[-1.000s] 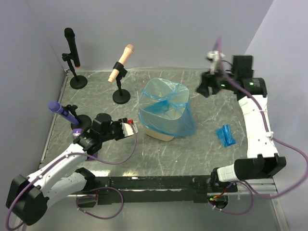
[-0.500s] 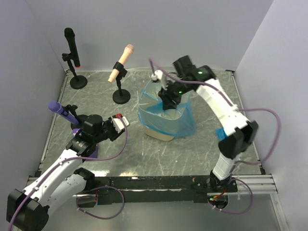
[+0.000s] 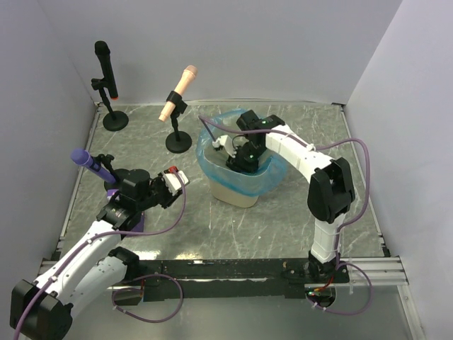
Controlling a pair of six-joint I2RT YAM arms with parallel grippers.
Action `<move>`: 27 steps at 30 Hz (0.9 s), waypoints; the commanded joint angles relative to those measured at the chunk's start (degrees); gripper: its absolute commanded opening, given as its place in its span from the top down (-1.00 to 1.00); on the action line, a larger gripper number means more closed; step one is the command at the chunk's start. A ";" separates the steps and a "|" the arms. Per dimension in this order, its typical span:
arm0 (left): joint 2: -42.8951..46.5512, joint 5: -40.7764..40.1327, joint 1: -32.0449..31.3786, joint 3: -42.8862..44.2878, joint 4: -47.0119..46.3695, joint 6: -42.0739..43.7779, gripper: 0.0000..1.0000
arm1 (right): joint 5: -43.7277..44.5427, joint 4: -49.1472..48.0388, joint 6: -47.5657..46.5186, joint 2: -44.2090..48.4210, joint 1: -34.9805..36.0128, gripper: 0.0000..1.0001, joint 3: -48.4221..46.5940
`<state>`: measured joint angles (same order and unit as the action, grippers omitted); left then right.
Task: Put the trash bags into the trash bin
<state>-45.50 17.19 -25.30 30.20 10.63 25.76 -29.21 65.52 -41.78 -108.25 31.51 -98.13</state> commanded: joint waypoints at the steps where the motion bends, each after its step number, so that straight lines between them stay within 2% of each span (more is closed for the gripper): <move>1: 0.06 2.14 0.25 -0.58 -1.23 -0.80 0.13 | 0.56 -5.92 0.20 4.36 0.66 0.01 4.08; 8: -1.44 3.81 0.16 0.65 -1.41 -1.06 0.12 | 1.43 -9.62 3.46 6.46 0.84 -0.05 5.05; 10: -1.96 4.17 0.25 1.00 -0.88 -0.62 0.12 | 1.61 -7.78 3.37 7.52 0.84 -0.08 3.91; 13: -2.32 4.26 0.16 2.06 -0.26 -0.62 0.13 | 1.35 -6.72 4.42 11.64 0.92 -0.24 3.38; 15: -2.23 3.29 0.25 3.46 -0.52 -1.32 0.13 | 1.52 -7.15 6.43 15.15 0.92 -0.44 3.29; 21: -3.10 3.46 0.16 12.76 -1.93 -4.48 0.03 | 1.78 -5.92 11.71 23.33 0.84 -0.54 -0.48; 24: -6.69 4.42 0.25 20.14 -2.63 -7.03 -0.04 | 6.08 -11.27 16.88 27.55 0.66 -0.69 -0.14; 27: -12.32 5.57 0.34 28.22 -3.16 -8.96 -0.04 | 19.05 -18.21 26.37 29.84 0.84 -0.89 0.04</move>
<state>-52.56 20.29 -25.30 49.30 10.55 21.23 -23.55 55.96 -27.03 -81.76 32.01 -96.44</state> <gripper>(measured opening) 0.518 0.902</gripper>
